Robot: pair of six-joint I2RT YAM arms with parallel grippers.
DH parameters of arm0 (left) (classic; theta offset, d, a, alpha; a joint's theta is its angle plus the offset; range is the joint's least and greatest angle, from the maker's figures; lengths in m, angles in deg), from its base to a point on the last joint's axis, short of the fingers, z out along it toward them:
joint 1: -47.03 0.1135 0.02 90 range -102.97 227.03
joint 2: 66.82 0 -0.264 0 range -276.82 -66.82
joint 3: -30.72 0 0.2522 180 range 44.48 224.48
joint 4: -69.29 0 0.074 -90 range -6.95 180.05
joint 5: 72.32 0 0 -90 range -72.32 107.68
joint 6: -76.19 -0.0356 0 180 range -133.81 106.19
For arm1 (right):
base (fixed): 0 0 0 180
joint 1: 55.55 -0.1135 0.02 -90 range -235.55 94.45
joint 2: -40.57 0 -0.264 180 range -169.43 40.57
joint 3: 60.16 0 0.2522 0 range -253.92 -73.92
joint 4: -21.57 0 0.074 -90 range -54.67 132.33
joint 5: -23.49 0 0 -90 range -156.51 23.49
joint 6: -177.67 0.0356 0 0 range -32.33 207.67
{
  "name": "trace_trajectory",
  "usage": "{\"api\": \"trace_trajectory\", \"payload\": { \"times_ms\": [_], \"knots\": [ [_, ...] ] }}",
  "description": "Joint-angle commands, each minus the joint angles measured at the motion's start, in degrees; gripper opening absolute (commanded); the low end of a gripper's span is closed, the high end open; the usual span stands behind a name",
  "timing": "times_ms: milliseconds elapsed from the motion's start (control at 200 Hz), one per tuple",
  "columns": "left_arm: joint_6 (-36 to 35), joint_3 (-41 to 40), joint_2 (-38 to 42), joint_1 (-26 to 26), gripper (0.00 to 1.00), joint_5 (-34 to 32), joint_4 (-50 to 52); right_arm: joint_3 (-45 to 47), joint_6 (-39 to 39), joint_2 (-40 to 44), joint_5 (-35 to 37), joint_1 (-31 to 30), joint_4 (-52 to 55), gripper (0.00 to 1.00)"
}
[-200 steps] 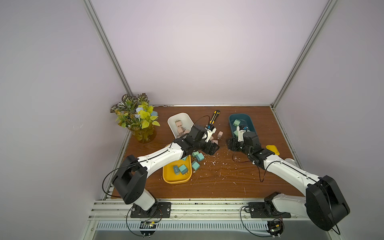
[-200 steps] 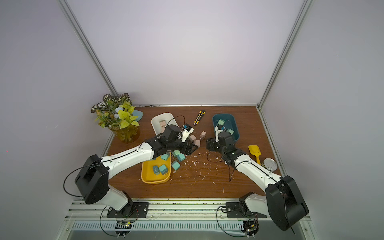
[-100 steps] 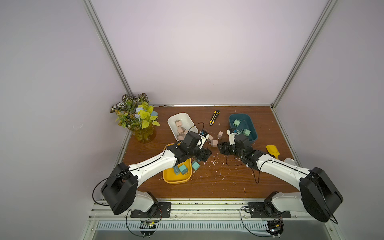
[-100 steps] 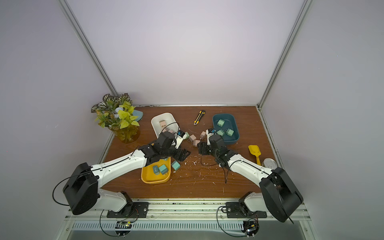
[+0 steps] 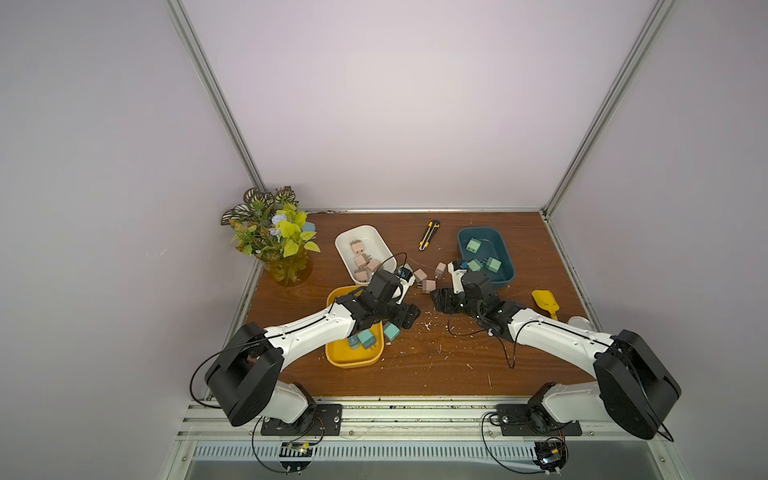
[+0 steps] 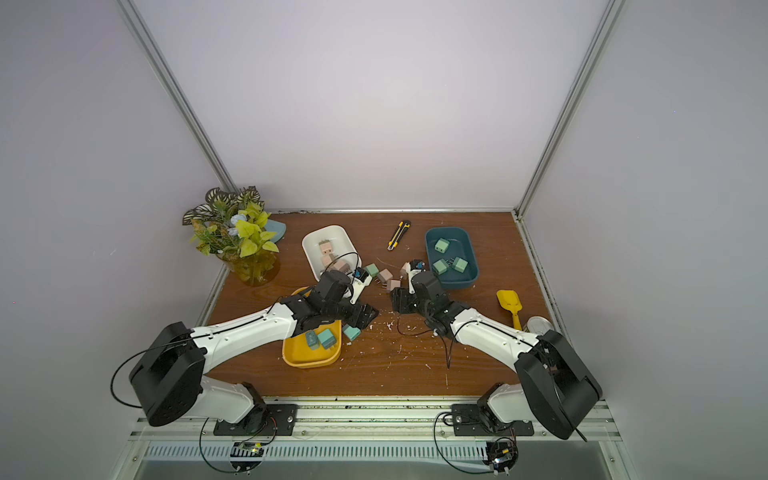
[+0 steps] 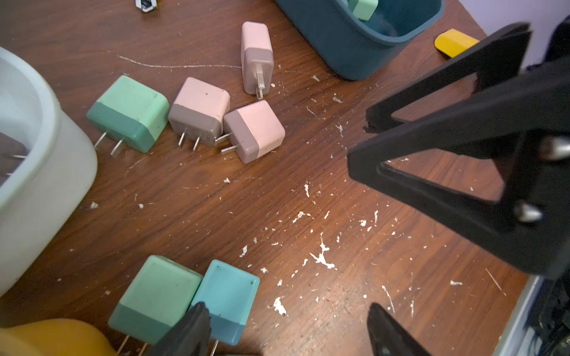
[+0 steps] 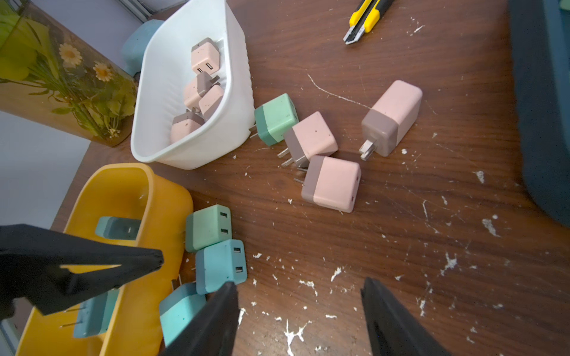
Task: Place the plugs by color into the storage box
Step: Pick up the plug from the center of the board.
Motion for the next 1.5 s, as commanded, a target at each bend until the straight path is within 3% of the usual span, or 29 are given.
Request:
{"api": "trace_trajectory", "payload": {
  "times_ms": [0, 475, 1126, 1491],
  "knots": [
    [0.0, -0.5, -2.3, -0.4, 0.81, -1.5, 0.0, -2.2, 0.7, -0.9, 0.9, -0.5, -0.3, 0.69],
    [-0.4, -0.2, -7.9, -0.4, 0.81, -3.6, -1.4, -3.2, 0.5, -3.2, 0.4, -1.7, -0.3, 0.7],
    [-0.9, -2.3, -6.2, -0.3, 0.8, -8.7, 0.3, -3.9, 0.2, -5.6, -0.1, -1.7, 1.6, 0.7],
    [-0.8, -2.7, -8.6, 0.2, 0.69, -6.4, 0.3, -4.3, 0.5, -5.9, -0.1, -1.7, 1.6, 0.7]
  ]
}}
